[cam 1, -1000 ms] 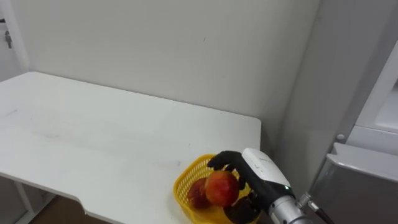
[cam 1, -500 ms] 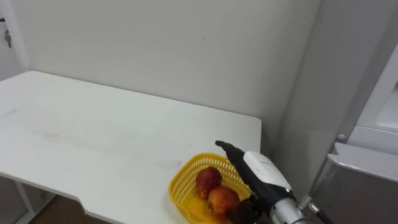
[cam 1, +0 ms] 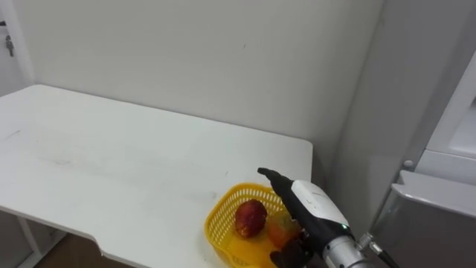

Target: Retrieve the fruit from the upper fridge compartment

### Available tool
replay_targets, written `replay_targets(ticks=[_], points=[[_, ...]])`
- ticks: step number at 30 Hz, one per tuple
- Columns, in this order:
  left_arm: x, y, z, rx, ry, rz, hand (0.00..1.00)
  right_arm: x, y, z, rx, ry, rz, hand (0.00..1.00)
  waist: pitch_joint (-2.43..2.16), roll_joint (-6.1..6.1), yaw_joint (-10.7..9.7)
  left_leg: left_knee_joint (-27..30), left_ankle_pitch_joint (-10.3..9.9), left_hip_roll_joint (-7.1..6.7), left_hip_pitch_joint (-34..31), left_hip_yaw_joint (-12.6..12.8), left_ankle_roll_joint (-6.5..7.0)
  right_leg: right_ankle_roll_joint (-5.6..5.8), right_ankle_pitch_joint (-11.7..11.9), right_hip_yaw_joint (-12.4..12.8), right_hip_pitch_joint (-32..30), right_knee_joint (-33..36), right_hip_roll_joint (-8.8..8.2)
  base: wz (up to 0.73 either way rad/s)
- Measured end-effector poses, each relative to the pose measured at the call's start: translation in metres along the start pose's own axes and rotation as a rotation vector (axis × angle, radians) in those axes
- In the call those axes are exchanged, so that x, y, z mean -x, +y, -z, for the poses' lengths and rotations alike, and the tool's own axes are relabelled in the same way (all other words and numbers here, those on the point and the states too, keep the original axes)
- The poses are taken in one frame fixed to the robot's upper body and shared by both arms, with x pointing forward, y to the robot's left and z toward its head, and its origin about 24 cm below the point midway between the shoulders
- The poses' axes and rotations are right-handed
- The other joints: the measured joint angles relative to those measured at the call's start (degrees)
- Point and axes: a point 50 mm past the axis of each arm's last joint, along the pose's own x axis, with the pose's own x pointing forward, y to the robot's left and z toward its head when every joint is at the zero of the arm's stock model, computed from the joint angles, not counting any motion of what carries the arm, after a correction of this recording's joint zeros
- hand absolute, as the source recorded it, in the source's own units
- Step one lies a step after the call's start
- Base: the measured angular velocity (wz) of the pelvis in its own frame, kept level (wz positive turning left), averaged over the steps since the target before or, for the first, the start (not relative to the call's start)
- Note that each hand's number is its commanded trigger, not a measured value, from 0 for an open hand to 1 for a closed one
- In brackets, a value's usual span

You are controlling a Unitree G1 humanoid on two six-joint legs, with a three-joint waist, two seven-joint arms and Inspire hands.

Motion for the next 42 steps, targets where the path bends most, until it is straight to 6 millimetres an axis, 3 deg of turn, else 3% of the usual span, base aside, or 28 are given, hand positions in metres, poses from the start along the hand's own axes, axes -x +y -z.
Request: replay_targets(ticks=[4, 10, 18, 25, 31, 37, 42], points=[[0.0, 0.001, -0.002, 0.005, -0.009, -0.013, 0.0, 0.0, -0.006, -0.011, -0.084, -0.045, 0.022, 0.0, -0.37, 0.37, -0.5, -0.2, 0.0, 0.01, 0.8, 0.3, 0.03, 0.0, 0.0, 0.5, 0.4, 0.1, -0.01, -0.05], [0.0, -0.005, 0.006, 0.005, 0.012, -0.005, 0.0, 0.001, -0.025, -0.044, -0.181, -0.177, 0.118, 0.0, -0.26, 0.78, -2.9, -0.7, 0.0, 0.13, 1.1, 1.1, 0.04, -0.01, 0.0, 1.0, 0.4, 0.1, 0.06, -0.06], [-0.001, -0.012, 0.012, 0.007, 0.03, -0.001, 0.0, 0.037, -0.023, -0.069, -0.327, -0.298, 0.158, 0.0, -0.26, 1.52, -4.2, -1.8, 0.0, 0.35, 2.5, 3.3, 0.15, 0.0, 0.0, 3.4, 0.3, 0.2, 0.27, -0.13], [-0.002, -0.021, 0.015, -0.003, 0.041, 0.009, 0.0, 0.056, -0.042, -0.073, -0.309, -0.341, 0.281, 0.0, -0.77, 2.76, -7.9, -2.6, -0.1, 0.41, 3.3, 5.0, 0.27, 0.07, 0.1, 5.2, 0.2, 0.3, 0.45, -0.13], [-0.002, -0.024, 0.018, -0.019, 0.048, 0.006, 0.0, 0.07, -0.052, -0.08, -0.321, -0.407, 0.371, 0.0, -0.61, 3.56, -11.1, -3.1, -0.1, 0.67, 4.2, 6.6, 0.28, 0.07, 0.1, 6.9, 0.0, 0.9, 0.71, -0.13], [-0.002, -0.028, 0.019, -0.016, 0.052, 0.005, 0.0, 0.087, -0.057, -0.076, -0.324, -0.38, 0.488, 0.0, -0.75, 3.69, -13.0, -3.3, -0.2, 1.08, 4.0, 8.2, 0.3, -0.03, 0.5, 8.4, -1.0, 1.0, 1.16, -0.16], [-0.002, -0.03, 0.018, -0.013, 0.051, -0.001, 0.0, 0.097, -0.066, -0.059, -0.35, -0.307, 0.6, 0.0, -0.96, 3.61, -14.4, -3.4, -0.2, 1.32, 4.1, 9.9, 0.28, -0.16, 0.8, 9.9, -1.7, 1.1, 1.49, -0.14]])
